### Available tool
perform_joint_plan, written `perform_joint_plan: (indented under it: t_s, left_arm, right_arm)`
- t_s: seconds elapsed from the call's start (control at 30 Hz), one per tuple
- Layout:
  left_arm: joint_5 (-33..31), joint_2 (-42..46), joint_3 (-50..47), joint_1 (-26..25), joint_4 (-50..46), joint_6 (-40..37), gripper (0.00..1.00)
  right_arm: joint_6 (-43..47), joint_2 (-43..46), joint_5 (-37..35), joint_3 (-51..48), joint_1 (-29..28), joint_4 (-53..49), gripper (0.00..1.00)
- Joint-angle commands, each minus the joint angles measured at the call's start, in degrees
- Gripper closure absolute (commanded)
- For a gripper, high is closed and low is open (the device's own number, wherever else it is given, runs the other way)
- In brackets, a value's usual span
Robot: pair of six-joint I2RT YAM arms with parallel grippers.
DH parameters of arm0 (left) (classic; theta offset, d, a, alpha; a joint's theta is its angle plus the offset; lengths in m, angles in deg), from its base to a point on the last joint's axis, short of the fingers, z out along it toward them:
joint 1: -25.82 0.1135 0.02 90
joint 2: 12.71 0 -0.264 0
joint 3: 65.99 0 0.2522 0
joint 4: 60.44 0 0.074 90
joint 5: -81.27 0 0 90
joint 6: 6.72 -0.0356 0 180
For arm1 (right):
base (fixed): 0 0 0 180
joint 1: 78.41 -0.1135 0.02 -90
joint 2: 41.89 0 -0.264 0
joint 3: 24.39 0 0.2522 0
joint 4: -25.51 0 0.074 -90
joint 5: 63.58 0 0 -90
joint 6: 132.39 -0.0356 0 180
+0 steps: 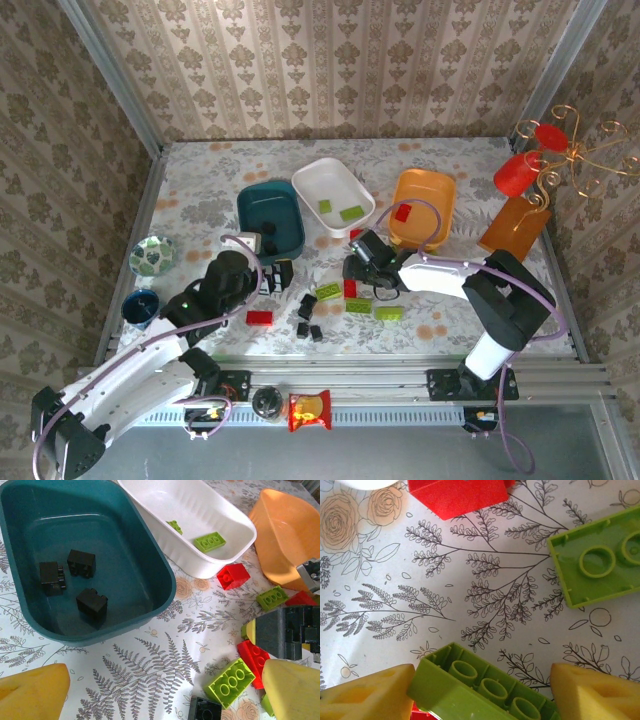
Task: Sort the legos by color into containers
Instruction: Pick up the lego from the center of the table, then place the lego in the container.
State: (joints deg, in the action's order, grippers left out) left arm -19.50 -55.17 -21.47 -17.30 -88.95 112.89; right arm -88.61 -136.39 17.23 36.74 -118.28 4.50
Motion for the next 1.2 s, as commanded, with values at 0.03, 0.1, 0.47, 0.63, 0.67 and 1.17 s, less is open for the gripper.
perform_joint_plan:
  t_s: [0.03,0.1,0.47,0.63,0.67,1.17]
  left_arm:
    - [-0.99,0.62,0.17,-0.39,-1.06,-0.4,0.0]
    - [-0.84,0.71,0.39,-0.37,-1.31,-0.7,0.0]
    - [-0.48,2.56,0.52,-0.48,-1.63,-2.0,0.0]
    - [0.11,2.55,0.61,-0.44,-1.31,-1.51,0.0]
    - [0.28,2.55,0.66,-0.48,-1.32,-1.43,0.0]
    - [2.07,2.12,1.47,-0.67,-2.03,-0.34,0.0]
  right_arm:
    - [1.43,2.07,-2.61,0.11,-0.38,-2.5,0.39]
    - [2.43,3.97,-3.16,0.09,-0.31,-2.93,0.44]
    - [12.38,16.24,-1.6,7.72,2.63,-7.57,0.55]
    - [15.4,5.73,3.17,18.63,7.12,-3.41,0.56]
    - [15.88,2.94,4.33,21.16,7.79,-3.13,0.56]
    - [22.23,-21.38,9.33,48.7,11.65,-7.87,0.17]
